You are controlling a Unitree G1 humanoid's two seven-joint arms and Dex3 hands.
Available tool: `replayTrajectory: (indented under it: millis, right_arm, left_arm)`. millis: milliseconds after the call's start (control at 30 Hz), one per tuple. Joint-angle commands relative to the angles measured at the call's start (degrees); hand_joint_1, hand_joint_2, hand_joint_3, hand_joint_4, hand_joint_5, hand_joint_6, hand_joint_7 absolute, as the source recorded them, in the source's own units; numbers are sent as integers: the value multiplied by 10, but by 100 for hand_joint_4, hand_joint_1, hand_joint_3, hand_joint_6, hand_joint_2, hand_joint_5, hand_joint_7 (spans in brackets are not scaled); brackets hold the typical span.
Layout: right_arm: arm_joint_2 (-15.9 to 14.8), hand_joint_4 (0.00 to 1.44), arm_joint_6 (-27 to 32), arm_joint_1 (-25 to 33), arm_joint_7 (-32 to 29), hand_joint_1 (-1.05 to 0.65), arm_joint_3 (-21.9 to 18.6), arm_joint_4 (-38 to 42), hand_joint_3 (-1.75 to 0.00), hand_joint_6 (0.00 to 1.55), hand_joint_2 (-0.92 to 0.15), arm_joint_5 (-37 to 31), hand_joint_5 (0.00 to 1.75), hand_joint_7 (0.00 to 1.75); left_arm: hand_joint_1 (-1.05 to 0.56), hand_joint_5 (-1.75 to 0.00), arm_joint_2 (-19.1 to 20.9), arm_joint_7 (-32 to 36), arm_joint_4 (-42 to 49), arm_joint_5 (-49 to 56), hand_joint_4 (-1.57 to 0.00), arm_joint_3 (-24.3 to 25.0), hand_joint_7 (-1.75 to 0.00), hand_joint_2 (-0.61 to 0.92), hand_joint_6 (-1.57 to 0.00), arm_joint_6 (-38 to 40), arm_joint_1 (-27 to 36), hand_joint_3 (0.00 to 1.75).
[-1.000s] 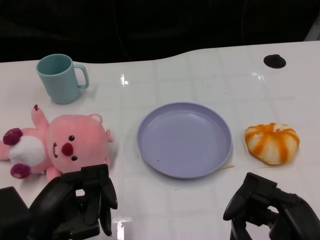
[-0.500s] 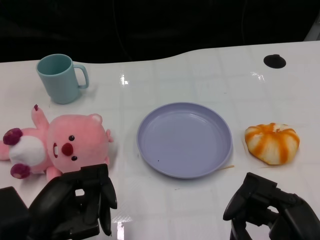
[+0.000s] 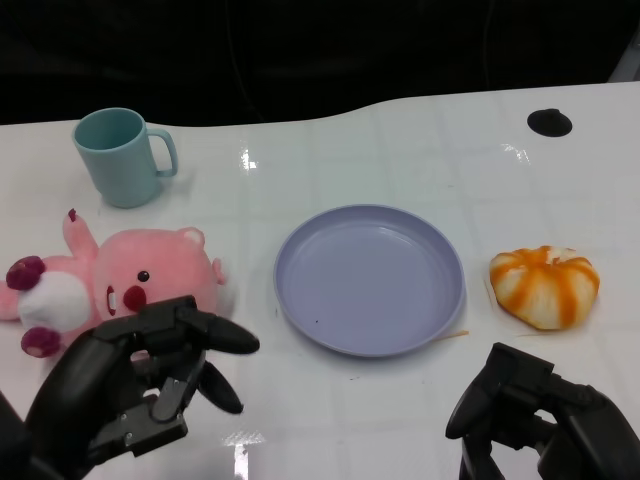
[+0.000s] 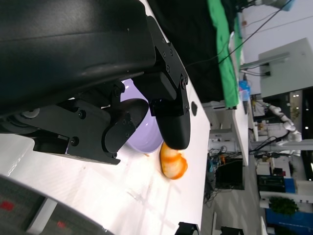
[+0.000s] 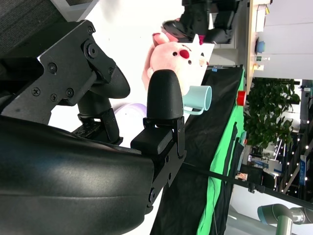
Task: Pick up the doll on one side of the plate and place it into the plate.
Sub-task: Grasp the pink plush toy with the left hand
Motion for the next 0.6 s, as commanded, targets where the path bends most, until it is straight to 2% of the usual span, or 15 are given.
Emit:
replayTrajectory:
  millis: [33, 67, 133, 233, 367, 600]
  right_arm:
    - [0, 65, 1, -1, -2, 2, -1, -2, -128, 60, -47, 5, 175, 147]
    - [0, 65, 0, -1, -2, 2, 0, -2, -128, 60, -47, 5, 175, 147]
    - [1, 65, -1, -1, -3, 3, 0, -2, -128, 60, -47, 4, 175, 147]
    - [1, 65, -1, 0, -2, 3, 0, -3, -128, 60, -47, 4, 175, 147]
    - [1, 65, -1, 2, -2, 2, -1, -5, -128, 60, -46, 8, 175, 148]
    - [-2, 65, -3, 3, 1, 2, -6, -4, -126, 59, -48, 11, 174, 147]
  left_arm:
    - [-24, -91, 8, 3, -6, 7, -57, 10, -27, 64, -68, -24, -6, 71]
    - [-25, -90, 8, 4, -5, 12, -56, 12, -25, 65, -68, -35, -8, 69]
    - [-34, -81, 11, 5, -1, 26, -51, 17, -15, 72, -63, -65, -12, 54]
    - [-51, -69, 22, 8, 2, 59, -40, 26, -4, 89, -54, -105, -17, 23]
    - [-57, -60, 40, 10, -8, 91, -28, 33, 0, 92, -44, -128, -23, 15]
    - [-64, -53, 67, 35, -23, 170, -13, 50, 0, 92, -34, -159, -31, 12]
